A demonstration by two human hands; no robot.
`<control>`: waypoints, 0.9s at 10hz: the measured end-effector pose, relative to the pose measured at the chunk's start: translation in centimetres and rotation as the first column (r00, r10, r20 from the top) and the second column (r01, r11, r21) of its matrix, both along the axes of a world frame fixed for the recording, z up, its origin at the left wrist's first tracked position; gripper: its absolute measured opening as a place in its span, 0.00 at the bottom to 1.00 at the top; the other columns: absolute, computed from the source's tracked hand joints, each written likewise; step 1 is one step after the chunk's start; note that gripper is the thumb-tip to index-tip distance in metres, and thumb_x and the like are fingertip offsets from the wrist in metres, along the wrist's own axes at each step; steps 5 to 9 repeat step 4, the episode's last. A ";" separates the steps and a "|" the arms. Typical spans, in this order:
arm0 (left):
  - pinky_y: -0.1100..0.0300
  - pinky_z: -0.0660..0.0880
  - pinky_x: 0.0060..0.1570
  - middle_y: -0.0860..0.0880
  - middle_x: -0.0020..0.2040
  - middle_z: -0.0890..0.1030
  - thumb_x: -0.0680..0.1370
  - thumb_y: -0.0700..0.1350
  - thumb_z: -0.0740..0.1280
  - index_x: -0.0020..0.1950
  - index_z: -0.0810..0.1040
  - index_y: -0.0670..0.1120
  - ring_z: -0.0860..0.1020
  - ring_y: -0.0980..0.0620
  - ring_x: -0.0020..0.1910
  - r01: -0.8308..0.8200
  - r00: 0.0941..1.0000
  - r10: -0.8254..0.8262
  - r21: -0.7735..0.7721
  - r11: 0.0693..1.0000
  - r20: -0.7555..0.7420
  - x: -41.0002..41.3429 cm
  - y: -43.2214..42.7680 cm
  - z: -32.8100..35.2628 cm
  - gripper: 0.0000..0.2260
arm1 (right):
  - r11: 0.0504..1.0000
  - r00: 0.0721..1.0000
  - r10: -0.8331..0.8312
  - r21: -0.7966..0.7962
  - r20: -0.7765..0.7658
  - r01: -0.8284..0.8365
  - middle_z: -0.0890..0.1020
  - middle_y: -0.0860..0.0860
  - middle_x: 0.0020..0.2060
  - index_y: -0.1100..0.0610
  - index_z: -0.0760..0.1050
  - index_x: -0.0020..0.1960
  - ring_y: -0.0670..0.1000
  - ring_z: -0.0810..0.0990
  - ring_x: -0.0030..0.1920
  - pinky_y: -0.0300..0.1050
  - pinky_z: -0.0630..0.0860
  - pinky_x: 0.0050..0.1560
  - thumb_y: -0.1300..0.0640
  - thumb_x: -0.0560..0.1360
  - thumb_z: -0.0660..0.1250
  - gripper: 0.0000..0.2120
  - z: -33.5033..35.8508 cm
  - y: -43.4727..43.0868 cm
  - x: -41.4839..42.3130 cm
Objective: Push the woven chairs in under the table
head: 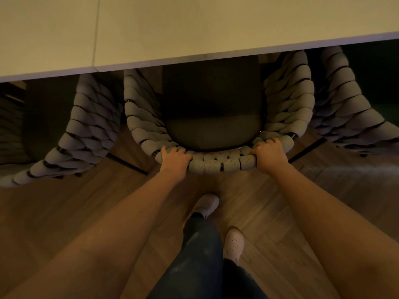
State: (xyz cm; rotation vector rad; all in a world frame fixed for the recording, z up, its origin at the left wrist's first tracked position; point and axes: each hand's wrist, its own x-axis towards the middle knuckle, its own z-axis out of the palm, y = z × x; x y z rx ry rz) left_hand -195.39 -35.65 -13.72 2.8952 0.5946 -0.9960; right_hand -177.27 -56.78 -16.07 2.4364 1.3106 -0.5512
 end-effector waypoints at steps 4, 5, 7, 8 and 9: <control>0.54 0.74 0.55 0.46 0.66 0.73 0.72 0.51 0.74 0.71 0.71 0.45 0.74 0.44 0.61 0.238 0.700 -0.434 -0.387 0.891 -0.568 9.0 2.2 3.8 0.29 | 0.965 0.927 -0.101 -0.261 -0.362 0.003 0.77 0.47 0.55 0.43 0.72 0.66 0.53 0.75 0.57 0.53 0.72 0.62 0.54 0.71 0.70 0.24 3.1 0.8 2.6; 0.54 0.74 0.55 0.46 0.66 0.73 0.72 0.51 0.74 0.71 0.71 0.45 0.74 0.44 0.61 0.238 0.700 -0.434 -0.387 0.891 -0.568 9.0 2.2 3.8 0.29 | 0.965 0.927 -0.101 -0.261 -0.362 0.003 0.77 0.47 0.55 0.43 0.72 0.66 0.53 0.75 0.57 0.53 0.72 0.62 0.54 0.71 0.70 0.24 3.1 0.8 2.6; 0.54 0.74 0.55 0.46 0.66 0.73 0.72 0.51 0.74 0.71 0.71 0.45 0.74 0.44 0.61 0.238 0.700 -0.434 -0.387 0.891 -0.568 9.0 2.2 3.8 0.29 | 0.965 0.927 -0.101 -0.261 -0.362 0.003 0.77 0.47 0.55 0.43 0.72 0.66 0.53 0.75 0.57 0.53 0.72 0.62 0.54 0.71 0.70 0.24 3.1 0.8 2.6; 0.54 0.74 0.55 0.46 0.66 0.73 0.72 0.51 0.74 0.71 0.71 0.45 0.74 0.44 0.61 0.238 0.700 -0.434 -0.387 0.891 -0.568 9.0 2.2 3.8 0.29 | 0.965 0.927 -0.101 -0.261 -0.362 0.003 0.77 0.47 0.55 0.43 0.72 0.66 0.53 0.75 0.57 0.53 0.72 0.62 0.54 0.71 0.70 0.24 3.1 0.8 2.6; 0.54 0.74 0.55 0.46 0.66 0.73 0.72 0.51 0.74 0.71 0.71 0.45 0.74 0.44 0.61 0.238 0.700 -0.434 -0.387 0.891 -0.568 9.0 2.2 3.8 0.29 | 0.965 0.927 -0.101 -0.261 -0.362 0.003 0.77 0.47 0.55 0.43 0.72 0.66 0.53 0.75 0.57 0.53 0.72 0.62 0.54 0.71 0.70 0.24 3.1 0.8 2.6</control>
